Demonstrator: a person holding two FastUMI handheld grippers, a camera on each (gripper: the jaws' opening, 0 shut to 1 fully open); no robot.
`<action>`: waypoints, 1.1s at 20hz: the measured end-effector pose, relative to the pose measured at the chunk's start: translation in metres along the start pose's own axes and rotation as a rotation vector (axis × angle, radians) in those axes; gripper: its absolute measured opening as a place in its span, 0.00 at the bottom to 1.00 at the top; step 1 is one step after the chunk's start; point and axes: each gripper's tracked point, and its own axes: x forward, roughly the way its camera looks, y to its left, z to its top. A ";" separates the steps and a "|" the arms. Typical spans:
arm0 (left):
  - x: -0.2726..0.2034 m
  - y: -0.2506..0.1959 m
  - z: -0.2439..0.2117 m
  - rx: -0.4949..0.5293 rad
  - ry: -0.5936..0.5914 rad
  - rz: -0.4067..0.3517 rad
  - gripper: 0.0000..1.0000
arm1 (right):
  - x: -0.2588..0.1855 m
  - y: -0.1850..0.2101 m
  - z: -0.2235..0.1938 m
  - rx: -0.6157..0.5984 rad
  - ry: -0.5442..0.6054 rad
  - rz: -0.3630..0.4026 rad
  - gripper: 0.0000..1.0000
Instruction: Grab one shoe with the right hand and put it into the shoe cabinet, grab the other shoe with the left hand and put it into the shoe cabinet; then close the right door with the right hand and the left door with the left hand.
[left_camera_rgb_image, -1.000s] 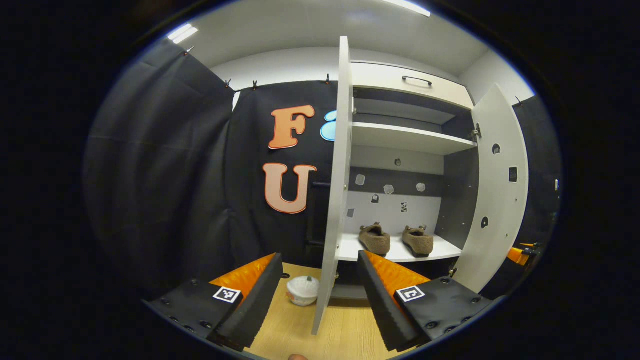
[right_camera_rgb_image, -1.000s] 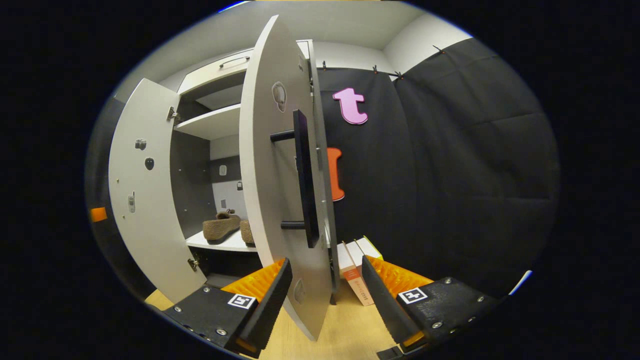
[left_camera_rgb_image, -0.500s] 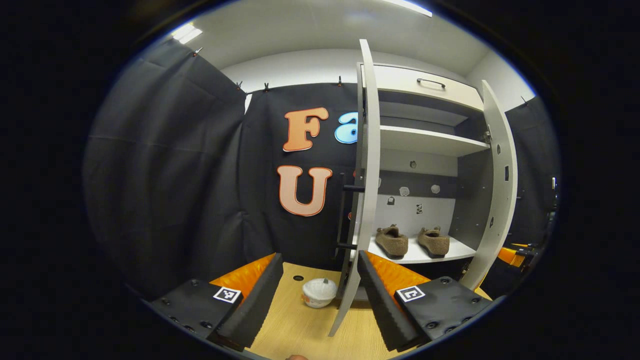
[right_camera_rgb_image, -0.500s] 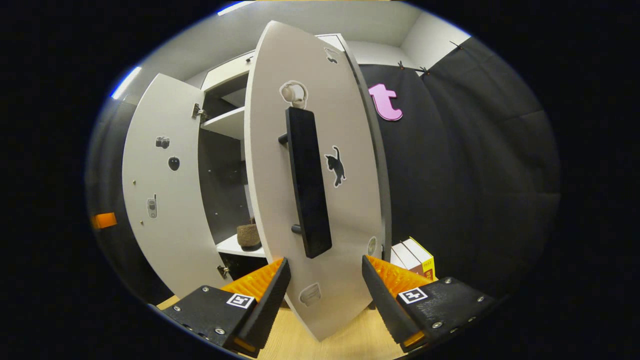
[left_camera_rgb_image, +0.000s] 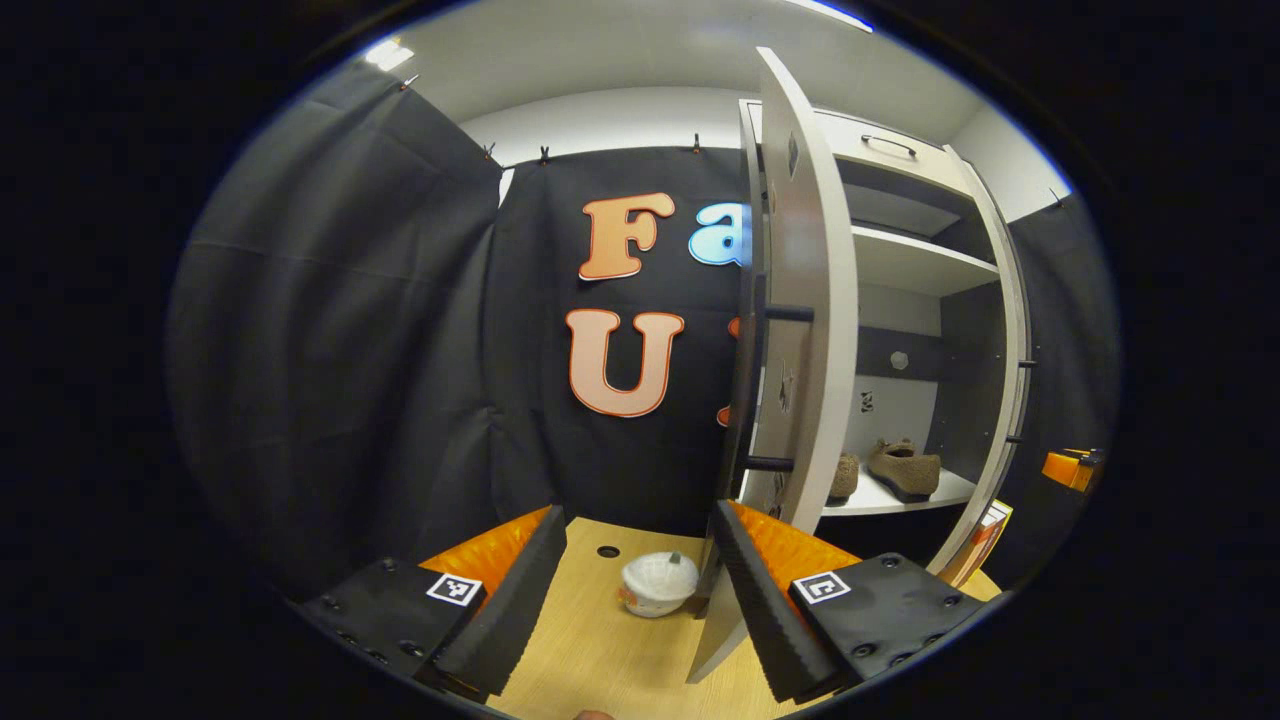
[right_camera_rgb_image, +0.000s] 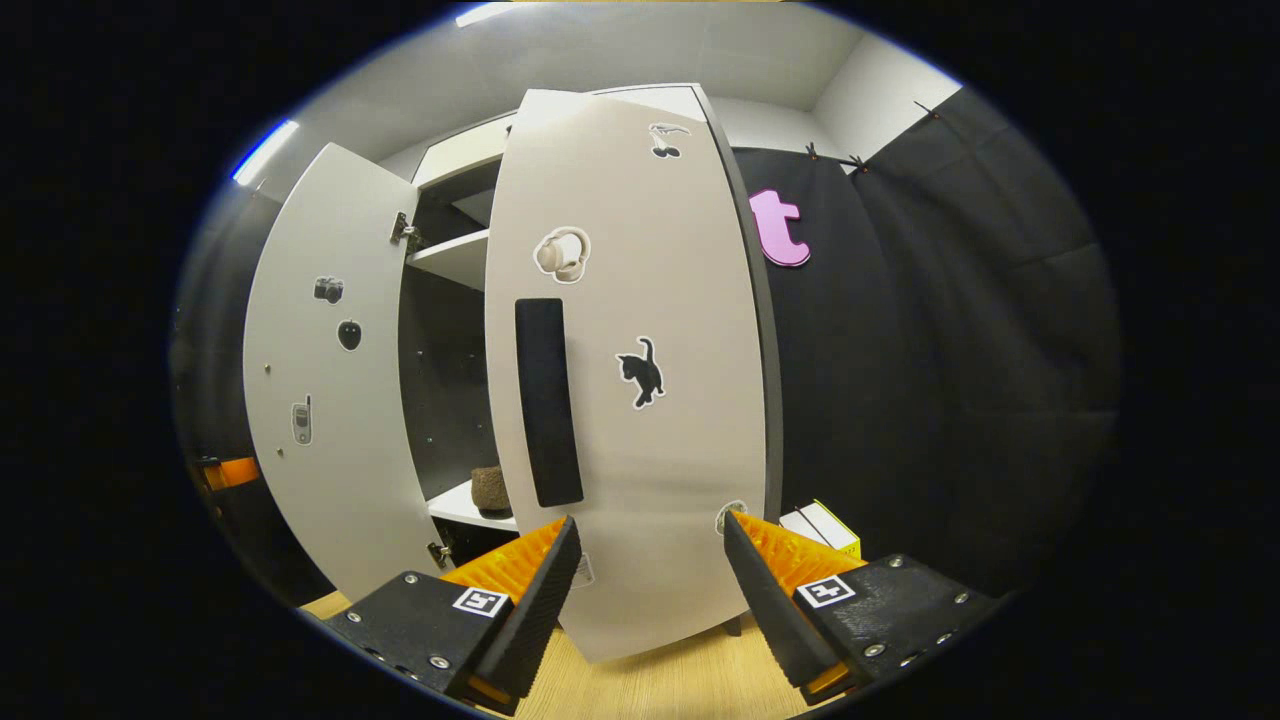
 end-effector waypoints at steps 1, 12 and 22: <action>0.006 0.000 -0.003 -0.010 0.008 -0.009 0.95 | 0.000 -0.001 0.000 0.000 0.001 -0.002 0.89; 0.033 -0.016 -0.020 0.043 0.036 -0.059 0.96 | -0.005 -0.009 0.006 -0.013 -0.019 -0.020 0.89; 0.031 -0.071 -0.026 0.024 0.065 -0.189 0.94 | -0.009 -0.015 0.009 0.000 -0.037 -0.025 0.89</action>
